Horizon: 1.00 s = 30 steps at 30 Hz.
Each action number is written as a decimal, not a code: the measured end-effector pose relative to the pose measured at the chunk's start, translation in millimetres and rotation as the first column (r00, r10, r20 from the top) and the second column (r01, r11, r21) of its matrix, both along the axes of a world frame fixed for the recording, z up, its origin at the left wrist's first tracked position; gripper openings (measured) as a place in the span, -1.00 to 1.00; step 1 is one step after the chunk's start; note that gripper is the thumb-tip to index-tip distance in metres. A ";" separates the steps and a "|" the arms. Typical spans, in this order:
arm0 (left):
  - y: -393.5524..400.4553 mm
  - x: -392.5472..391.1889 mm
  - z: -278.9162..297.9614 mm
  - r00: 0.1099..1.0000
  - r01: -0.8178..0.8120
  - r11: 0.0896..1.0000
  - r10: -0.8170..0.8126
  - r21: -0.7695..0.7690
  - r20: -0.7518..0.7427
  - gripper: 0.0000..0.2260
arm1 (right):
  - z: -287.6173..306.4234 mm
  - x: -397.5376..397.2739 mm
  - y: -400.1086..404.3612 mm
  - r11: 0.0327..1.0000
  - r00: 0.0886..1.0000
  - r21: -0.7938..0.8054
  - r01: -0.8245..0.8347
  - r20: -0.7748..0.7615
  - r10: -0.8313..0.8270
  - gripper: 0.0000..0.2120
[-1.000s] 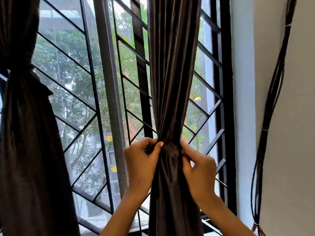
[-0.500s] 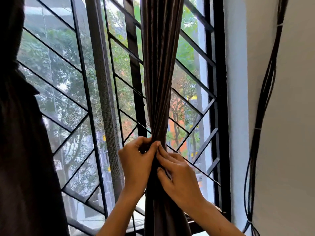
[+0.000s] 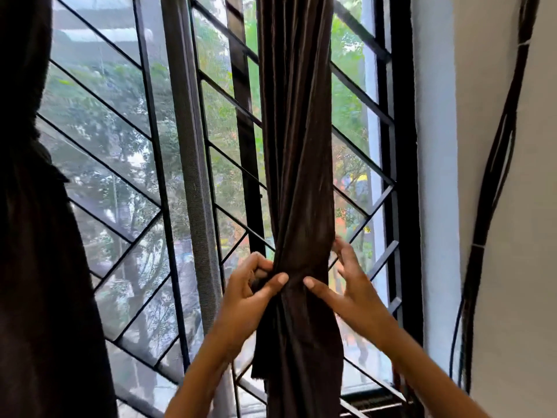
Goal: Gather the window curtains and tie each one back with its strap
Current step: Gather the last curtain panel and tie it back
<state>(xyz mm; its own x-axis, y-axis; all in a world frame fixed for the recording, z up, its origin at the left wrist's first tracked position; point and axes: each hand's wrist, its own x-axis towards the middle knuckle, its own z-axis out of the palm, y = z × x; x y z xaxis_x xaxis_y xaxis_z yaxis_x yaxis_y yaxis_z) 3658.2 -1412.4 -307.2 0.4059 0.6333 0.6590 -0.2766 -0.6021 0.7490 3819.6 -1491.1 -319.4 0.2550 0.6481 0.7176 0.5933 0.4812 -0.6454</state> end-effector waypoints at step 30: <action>-35.8 17.3 4.1 0.858 -0.505 0.841 0.514 0.193 0.007 -0.76 | 39.2 8.9 -38.2 0.985 0.980 -0.148 -0.086 -0.192 0.057 -0.68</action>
